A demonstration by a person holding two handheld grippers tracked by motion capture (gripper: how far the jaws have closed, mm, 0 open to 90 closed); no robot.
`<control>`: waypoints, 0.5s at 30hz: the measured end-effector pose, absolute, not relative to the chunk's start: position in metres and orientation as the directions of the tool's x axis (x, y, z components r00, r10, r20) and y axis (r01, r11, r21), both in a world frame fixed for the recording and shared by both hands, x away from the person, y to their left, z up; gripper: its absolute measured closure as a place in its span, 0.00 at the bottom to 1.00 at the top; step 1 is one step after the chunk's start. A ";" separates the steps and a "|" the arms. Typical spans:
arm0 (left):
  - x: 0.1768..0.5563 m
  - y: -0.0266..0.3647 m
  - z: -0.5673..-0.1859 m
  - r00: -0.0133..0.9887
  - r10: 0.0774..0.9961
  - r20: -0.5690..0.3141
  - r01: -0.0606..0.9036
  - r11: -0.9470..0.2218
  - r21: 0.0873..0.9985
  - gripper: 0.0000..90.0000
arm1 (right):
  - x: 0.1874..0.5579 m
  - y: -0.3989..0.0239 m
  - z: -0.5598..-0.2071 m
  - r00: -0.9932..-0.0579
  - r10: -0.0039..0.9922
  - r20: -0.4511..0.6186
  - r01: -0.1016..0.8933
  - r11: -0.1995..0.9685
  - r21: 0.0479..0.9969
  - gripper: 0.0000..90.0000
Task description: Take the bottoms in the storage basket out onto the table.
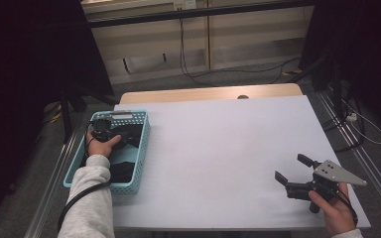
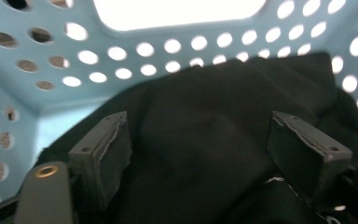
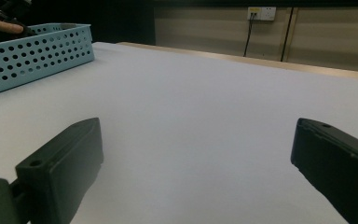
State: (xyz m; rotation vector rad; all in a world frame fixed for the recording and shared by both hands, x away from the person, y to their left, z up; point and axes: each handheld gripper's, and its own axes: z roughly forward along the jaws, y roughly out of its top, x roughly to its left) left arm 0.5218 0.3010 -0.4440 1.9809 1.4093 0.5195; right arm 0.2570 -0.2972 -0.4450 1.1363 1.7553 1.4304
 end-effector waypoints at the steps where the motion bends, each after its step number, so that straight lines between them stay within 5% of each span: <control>1: 0.522 0.301 -0.445 0.349 0.936 -0.047 0.690 -0.223 0.688 0.29 | 0.257 -0.297 -0.445 -0.454 0.889 0.065 0.244 0.054 0.968 0.02; 8: 0.513 0.303 -0.445 0.375 0.922 -0.096 0.717 -0.223 0.660 0.53 | 0.256 -0.297 -0.445 -0.455 0.889 0.061 0.243 0.057 0.968 0.02; 15: 0.501 0.305 -0.442 0.391 0.907 -0.154 0.739 -0.210 0.641 0.60 | 0.256 -0.297 -0.445 -0.455 0.889 0.056 0.241 0.062 0.968 0.02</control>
